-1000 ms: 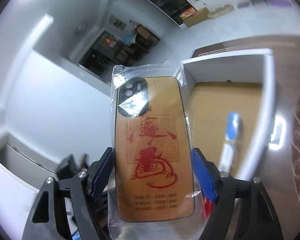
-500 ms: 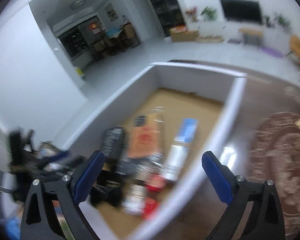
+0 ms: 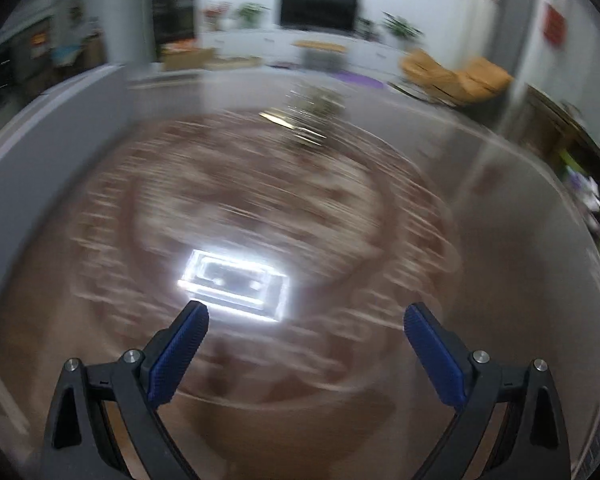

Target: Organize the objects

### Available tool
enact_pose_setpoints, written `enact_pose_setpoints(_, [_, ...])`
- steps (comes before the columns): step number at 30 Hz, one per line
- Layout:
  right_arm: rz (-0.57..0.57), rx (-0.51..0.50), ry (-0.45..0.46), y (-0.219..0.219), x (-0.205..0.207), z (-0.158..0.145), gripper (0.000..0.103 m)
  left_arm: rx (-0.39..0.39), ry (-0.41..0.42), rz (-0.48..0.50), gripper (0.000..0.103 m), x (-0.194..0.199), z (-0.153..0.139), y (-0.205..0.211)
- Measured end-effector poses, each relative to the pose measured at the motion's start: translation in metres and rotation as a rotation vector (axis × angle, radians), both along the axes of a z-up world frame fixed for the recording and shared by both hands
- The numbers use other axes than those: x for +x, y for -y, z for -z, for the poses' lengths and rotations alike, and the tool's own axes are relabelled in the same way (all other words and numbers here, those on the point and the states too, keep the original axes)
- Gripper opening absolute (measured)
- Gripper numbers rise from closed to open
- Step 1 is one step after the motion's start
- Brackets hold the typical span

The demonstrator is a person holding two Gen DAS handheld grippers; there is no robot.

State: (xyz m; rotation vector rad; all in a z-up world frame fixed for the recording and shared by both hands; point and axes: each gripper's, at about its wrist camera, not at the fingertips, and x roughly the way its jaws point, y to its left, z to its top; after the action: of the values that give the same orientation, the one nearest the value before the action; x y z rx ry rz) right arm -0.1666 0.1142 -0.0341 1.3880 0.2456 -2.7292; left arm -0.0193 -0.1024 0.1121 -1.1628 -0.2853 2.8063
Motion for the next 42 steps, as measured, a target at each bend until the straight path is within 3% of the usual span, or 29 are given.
enact_pose_setpoints(4, [0.07, -0.076, 0.02, -0.042, -0.004, 0.008, 0.102, -0.018, 0.102, 0.034, 0.093, -0.058, 0.055, -0.035])
enact_pose_setpoints(7, [0.085, -0.101, 0.019, -0.05, -0.005, 0.01, 0.103, -0.067, 0.131, 0.03, 0.093, -0.119, 0.082, -0.042])
enact_pose_setpoints(15, [0.074, -0.1, 0.015, -0.054, -0.006, 0.009, 0.103, -0.036, 0.206, 0.052, 0.093, -0.302, 0.111, -0.038])
enact_pose_setpoints(20, [0.075, -0.1, 0.015, -0.053, -0.006, 0.009, 0.103, -0.054, 0.239, 0.129, 0.092, -0.407, 0.114, -0.069])
enact_pose_setpoints(23, [0.075, -0.1, 0.015, -0.054, -0.006, 0.009, 0.103, -0.056, 0.224, 0.19, 0.092, -0.443, 0.116, -0.095])
enact_pose_setpoints(26, [0.075, -0.1, 0.015, -0.055, -0.006, 0.008, 0.103, -0.1, 0.211, 0.298, 0.092, -0.464, 0.123, -0.129])
enact_pose_setpoints(29, [0.075, -0.1, 0.015, -0.055, -0.006, 0.009, 0.103, -0.122, 0.213, 0.338, 0.09, -0.477, 0.132, -0.143])
enact_pose_setpoints(31, [0.075, -0.1, 0.015, -0.055, -0.006, 0.009, 0.103, -0.156, 0.196, 0.334, 0.076, -0.48, 0.131, -0.146])
enact_pose_setpoints(33, [0.076, -0.098, 0.015, -0.045, -0.003, 0.008, 0.103, -0.201, 0.178, 0.302, 0.032, -0.48, 0.128, -0.141])
enact_pose_setpoints(34, [0.076, -0.098, 0.015, -0.045, -0.004, 0.008, 0.103, -0.199, 0.175, 0.273, 0.028, -0.479, 0.126, -0.133])
enact_pose_setpoints(39, [0.076, -0.099, 0.015, -0.047, -0.004, 0.009, 0.103, -0.156, 0.155, 0.119, 0.028, -0.449, 0.127, -0.074])
enact_pose_setpoints(42, [0.054, -0.099, 0.022, -0.044, -0.012, 0.011, 0.103, -0.154, 0.147, 0.047, 0.028, -0.397, 0.129, -0.038])
